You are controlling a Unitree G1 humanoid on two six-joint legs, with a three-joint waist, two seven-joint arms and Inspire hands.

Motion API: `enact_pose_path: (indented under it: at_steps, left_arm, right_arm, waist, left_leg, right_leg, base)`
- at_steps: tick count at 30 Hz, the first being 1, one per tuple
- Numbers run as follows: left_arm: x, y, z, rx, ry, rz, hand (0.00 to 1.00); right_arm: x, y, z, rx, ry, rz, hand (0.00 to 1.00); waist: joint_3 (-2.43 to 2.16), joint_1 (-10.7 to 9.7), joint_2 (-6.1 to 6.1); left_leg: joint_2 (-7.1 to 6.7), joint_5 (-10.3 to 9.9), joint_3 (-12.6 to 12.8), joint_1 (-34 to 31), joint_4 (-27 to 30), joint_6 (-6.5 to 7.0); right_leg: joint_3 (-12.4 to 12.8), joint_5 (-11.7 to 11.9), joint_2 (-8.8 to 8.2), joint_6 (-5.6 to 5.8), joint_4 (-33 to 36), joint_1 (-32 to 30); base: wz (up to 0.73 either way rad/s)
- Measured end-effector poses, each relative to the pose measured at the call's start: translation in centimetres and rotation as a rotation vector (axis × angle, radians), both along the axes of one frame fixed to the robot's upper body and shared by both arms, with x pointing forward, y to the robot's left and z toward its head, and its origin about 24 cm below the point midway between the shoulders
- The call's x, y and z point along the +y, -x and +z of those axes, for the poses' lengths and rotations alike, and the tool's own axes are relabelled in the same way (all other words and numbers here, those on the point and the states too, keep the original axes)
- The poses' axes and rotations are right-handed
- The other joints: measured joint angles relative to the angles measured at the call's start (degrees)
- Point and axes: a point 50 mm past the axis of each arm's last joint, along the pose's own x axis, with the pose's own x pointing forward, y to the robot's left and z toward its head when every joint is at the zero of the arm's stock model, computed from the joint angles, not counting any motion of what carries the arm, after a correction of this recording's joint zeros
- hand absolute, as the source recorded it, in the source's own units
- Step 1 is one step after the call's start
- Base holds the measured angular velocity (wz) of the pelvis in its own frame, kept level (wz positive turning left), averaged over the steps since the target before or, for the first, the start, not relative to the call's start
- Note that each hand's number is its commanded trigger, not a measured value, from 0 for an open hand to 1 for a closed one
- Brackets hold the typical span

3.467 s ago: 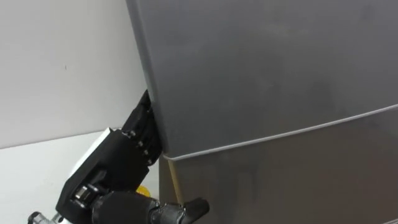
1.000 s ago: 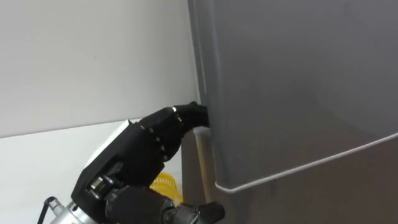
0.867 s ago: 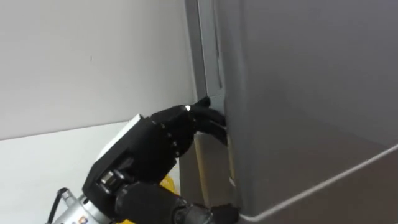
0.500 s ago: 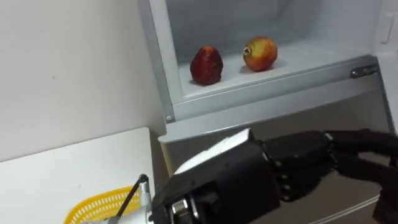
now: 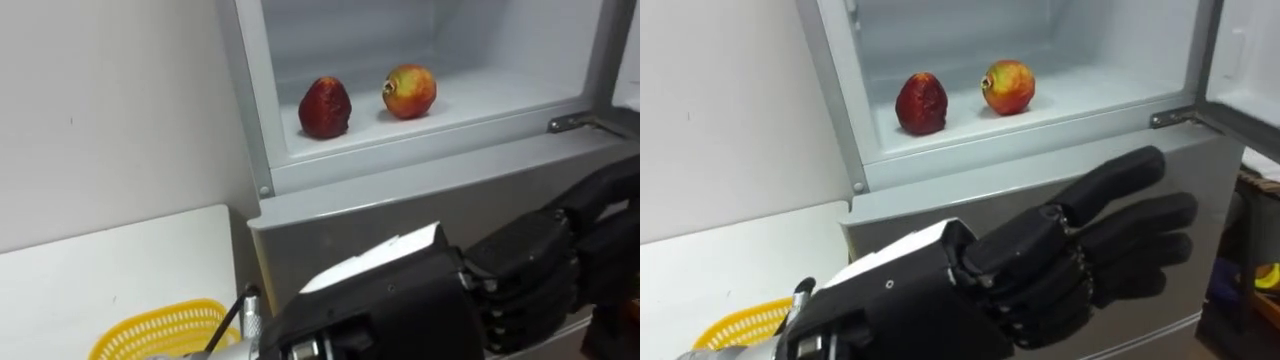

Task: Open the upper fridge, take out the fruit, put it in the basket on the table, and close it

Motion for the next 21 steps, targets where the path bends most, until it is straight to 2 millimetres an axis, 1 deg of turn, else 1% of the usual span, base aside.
enact_pose_path:
  at_steps: [7,10,13,14,15,16,18,19,21]
  left_arm:
    - [0.0,0.1,0.0,-0.006,-0.001,-0.012,0.0]
    - [0.0,0.1,0.0,-0.007,-0.003,-0.012,0.0]
    - [0.1,0.0,0.0,-0.012,-0.006,-0.003,0.0]
    - [0.2,-0.1,0.0,-0.016,-0.011,0.012,0.0]
    - [0.6,-0.3,0.2,-0.03,-0.017,0.042,0.0]
    - [0.8,-0.4,0.3,-0.04,-0.018,0.063,0.0]
    - [2.4,-0.7,1.5,-0.102,-0.01,0.181,0.0]
    - [3.0,-0.7,1.8,-0.12,-0.002,0.218,0.0]
    - [5.1,-0.4,2.8,-0.167,0.061,0.362,0.0]
  right_arm:
    - [0.0,-0.3,0.0,-0.016,0.002,-0.01,0.0]
    - [0.0,-0.5,0.0,-0.023,0.004,-0.003,0.0]
    - [0.0,-0.5,0.1,-0.033,-0.005,-0.013,0.0]
    - [0.0,-0.4,0.0,-0.038,-0.01,-0.025,0.0]
    - [0.0,-0.3,0.0,-0.038,-0.01,-0.026,0.0]
    - [0.0,-0.3,0.1,-0.04,-0.008,-0.024,0.0]
    - [-0.1,0.3,0.0,-0.05,0.004,-0.025,0.0]
    - [-0.1,0.5,0.0,-0.054,0.005,-0.033,0.0]
    - [-0.1,1.7,0.0,-0.054,0.01,-0.061,0.0]
  waist:
    - [0.0,0.09,0.0]
    - [0.0,0.51,0.01]
    - [0.0,1.42,0.01]
    - [0.03,2.59,-0.04]
    - [0.02,3.68,-0.03]
    - [0.02,4.03,-0.02]
    - [-0.01,5.53,-0.09]
    - [-0.05,5.86,-0.14]
    - [-0.12,7.44,-0.42]
  left_leg:
    - [0.01,0.0,0.01,0.0,-0.03,-0.01]
    - [0.01,0.0,-0.02,0.0,-0.01,-0.01]
    - [0.03,0.02,0.17,0.21,-0.29,-0.05]
    - [0.01,0.12,0.68,0.81,-0.74,-0.18]
    - [0.03,0.16,1.11,1.22,-1.12,-0.24]
    - [0.03,0.16,1.18,1.3,-1.19,-0.25]
    - [0.02,0.26,1.3,1.61,-1.38,-0.38]
    - [0.02,0.27,1.31,1.66,-1.46,-0.4]
    - [-0.03,0.39,1.28,2.45,-1.98,-0.61]
  right_leg:
    - [0.03,0.0,0.02,0.0,-0.08,0.0]
    - [0.02,0.0,0.02,0.0,0.01,0.0]
    - [0.13,0.0,0.03,0.0,0.13,-0.03]
    - [0.79,-0.03,0.11,-0.04,0.24,-0.02]
    - [1.39,-0.04,0.23,-0.06,0.19,0.03]
    - [1.43,-0.05,0.23,-0.07,0.21,0.05]
    - [1.46,-0.07,0.25,-0.11,0.22,0.13]
    - [1.41,-0.08,0.26,-0.12,0.18,0.2]
    - [1.34,-0.11,0.35,-0.14,-0.03,0.84]
  base:
    - [0.0]
    - [0.0]
    - [-0.04]
    - [-0.24]
    - [-0.24]
    - [-0.13]
    - [-0.02]
    - [0.0]
    - [0.0]
